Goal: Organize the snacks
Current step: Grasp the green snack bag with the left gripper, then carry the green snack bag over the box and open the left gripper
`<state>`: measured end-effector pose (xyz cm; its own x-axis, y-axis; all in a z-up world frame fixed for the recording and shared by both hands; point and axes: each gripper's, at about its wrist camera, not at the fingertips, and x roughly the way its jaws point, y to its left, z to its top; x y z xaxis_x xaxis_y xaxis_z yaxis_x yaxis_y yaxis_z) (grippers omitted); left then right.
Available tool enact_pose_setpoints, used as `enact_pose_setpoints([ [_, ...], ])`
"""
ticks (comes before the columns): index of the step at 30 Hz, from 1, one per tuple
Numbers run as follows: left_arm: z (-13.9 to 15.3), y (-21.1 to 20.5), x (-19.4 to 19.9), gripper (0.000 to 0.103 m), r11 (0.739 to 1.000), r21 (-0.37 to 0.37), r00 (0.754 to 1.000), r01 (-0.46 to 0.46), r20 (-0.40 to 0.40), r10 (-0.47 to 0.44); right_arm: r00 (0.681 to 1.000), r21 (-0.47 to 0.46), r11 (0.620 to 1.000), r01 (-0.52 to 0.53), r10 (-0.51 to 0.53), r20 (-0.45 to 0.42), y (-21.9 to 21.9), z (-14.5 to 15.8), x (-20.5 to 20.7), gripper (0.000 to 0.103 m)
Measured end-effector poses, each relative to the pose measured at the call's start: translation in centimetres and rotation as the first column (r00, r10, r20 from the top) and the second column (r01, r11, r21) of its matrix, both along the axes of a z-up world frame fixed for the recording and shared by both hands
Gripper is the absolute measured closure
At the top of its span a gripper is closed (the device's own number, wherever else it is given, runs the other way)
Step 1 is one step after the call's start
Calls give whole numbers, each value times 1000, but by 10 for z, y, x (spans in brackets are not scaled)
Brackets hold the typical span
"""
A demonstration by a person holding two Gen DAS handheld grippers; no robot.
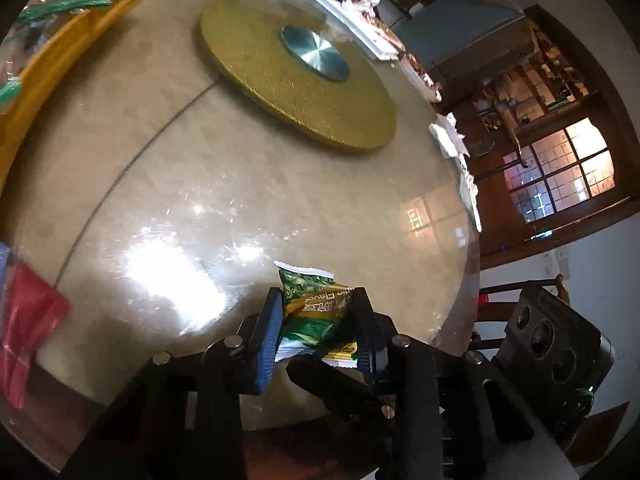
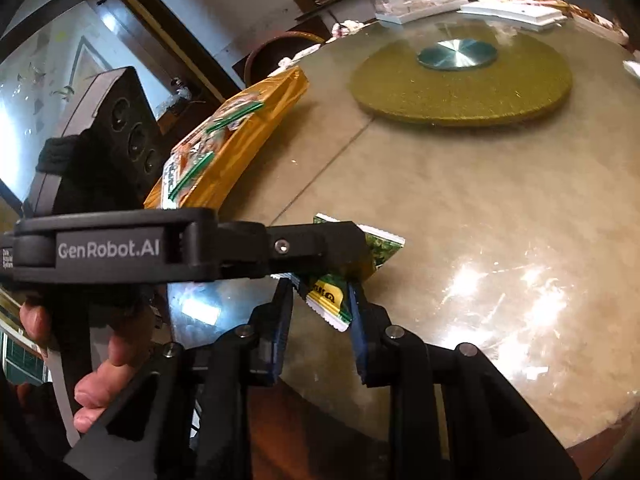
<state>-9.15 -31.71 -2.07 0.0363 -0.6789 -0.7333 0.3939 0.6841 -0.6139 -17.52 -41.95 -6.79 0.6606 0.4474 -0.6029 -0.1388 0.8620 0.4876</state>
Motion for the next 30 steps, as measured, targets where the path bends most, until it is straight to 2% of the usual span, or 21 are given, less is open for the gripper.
enact_pose_setpoints([
  [5, 22, 31, 0, 70, 997, -36, 996, -71, 60, 73, 997, -57, 997, -53, 56, 61, 27, 23, 4, 75],
  [9, 45, 63, 9, 70, 988, -46, 979, -150, 132, 155, 986, -82, 989, -125, 133, 102, 58, 47, 22, 75],
  [19, 81, 144, 85, 70, 935, -105, 910, -339, 215, 354, 947, -180, 951, -250, 279, 160, 153, 105, 108, 75],
  [23, 77, 166, 120, 70, 922, -104, 897, -373, 214, 387, 940, -186, 942, -279, 308, 149, 182, 109, 150, 75],
  [30, 53, 188, 165, 70, 916, -71, 899, -395, 177, 402, 949, -139, 946, -293, 306, 83, 204, 89, 207, 75],
])
